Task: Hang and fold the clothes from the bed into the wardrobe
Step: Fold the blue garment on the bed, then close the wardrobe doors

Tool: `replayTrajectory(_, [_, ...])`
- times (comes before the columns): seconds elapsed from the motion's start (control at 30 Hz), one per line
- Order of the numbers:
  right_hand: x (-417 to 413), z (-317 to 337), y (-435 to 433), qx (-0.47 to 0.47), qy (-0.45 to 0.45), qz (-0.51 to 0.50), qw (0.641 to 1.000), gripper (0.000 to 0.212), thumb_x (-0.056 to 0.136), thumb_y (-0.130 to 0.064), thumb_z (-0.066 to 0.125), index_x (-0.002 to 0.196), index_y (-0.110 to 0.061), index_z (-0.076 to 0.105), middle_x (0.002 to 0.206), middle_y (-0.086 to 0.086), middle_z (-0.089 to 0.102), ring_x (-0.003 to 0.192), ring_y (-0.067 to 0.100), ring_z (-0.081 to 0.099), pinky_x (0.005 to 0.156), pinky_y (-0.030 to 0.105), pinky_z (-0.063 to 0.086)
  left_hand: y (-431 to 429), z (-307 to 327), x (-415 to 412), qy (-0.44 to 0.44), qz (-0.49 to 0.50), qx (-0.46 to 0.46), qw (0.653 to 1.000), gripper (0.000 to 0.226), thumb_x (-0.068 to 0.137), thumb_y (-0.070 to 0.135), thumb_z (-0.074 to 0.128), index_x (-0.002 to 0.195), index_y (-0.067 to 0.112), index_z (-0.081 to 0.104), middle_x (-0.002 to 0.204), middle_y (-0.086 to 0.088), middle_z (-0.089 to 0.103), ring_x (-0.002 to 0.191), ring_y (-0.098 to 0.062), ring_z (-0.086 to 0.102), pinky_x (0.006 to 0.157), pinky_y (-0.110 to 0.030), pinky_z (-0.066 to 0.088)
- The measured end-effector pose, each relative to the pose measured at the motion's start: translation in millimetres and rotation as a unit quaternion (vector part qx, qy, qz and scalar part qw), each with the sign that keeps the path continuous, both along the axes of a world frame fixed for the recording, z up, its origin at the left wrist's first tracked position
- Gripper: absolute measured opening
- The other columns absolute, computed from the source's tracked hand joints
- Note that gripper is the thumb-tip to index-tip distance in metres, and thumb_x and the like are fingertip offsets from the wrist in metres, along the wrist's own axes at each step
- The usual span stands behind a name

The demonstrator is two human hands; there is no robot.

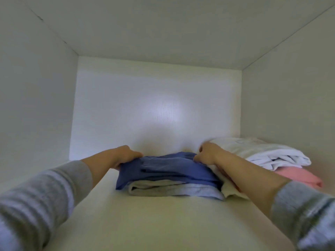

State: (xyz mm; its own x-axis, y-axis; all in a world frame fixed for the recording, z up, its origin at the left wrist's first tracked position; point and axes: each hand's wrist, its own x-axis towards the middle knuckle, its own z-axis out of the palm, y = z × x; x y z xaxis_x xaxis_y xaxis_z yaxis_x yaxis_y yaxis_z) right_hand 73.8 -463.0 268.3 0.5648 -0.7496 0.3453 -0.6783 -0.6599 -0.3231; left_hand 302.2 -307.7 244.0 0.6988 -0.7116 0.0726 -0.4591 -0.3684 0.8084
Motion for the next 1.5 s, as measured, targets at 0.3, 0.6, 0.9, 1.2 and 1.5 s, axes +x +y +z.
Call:
replayTrajectory(0.3, [-59,-5,58,-0.002,-0.127,0.071,0.989,0.040,0.088,-0.024,0.065,0.125,-0.010,0.060,0.124,0.005,0.061,0.111,0.020,0.056,0.086,0.022,0.040,50,17,-68,-0.118,-0.035,-0.083,0.989,0.030,0.093,0.026,0.063,0.115,0.007,0.056,0.112,-0.010,0.058,0.106,-0.030,0.059,0.081,-0.036,0.054])
replayTrajectory(0.6, [-145,-34,176,0.049,-0.370,0.169,0.912,0.008,0.089,-0.014,0.062,0.089,-0.016,0.070,0.086,0.005,0.072,0.081,0.020,0.066,0.083,0.038,0.052,134,9,-172,-0.041,-0.161,-0.201,0.965,0.024,0.089,0.021,0.068,0.113,0.019,0.063,0.101,-0.005,0.068,0.097,-0.020,0.067,0.090,-0.035,0.056])
replayTrajectory(0.9, [-223,-66,258,0.067,-0.454,0.234,0.857,0.017,0.092,-0.006,0.061,0.102,-0.016,0.070,0.092,0.000,0.074,0.090,0.020,0.069,0.085,0.036,0.057,224,-27,-264,-0.004,-0.145,-0.315,0.938,0.017,0.089,0.015,0.067,0.105,0.019,0.068,0.103,-0.003,0.073,0.099,-0.020,0.068,0.094,-0.041,0.055])
replayTrajectory(1.2, [-276,-96,305,0.104,-0.474,0.326,0.811,0.016,0.090,-0.015,0.062,0.097,-0.026,0.071,0.091,-0.004,0.074,0.085,0.014,0.069,0.078,0.025,0.055,294,-74,-358,-0.034,-0.042,-0.354,0.934,0.017,0.087,0.003,0.065,0.100,0.015,0.067,0.098,-0.006,0.073,0.092,-0.019,0.068,0.084,-0.026,0.054])
replayTrajectory(1.5, [-261,-86,399,0.132,-0.462,0.433,0.763,0.013,0.092,-0.016,0.064,0.102,-0.021,0.070,0.097,-0.002,0.073,0.092,0.017,0.069,0.086,0.034,0.056,414,-69,-381,-0.074,0.039,-0.388,0.918,0.020,0.087,-0.006,0.061,0.098,0.009,0.066,0.096,-0.012,0.072,0.086,-0.017,0.065,0.081,-0.019,0.052])
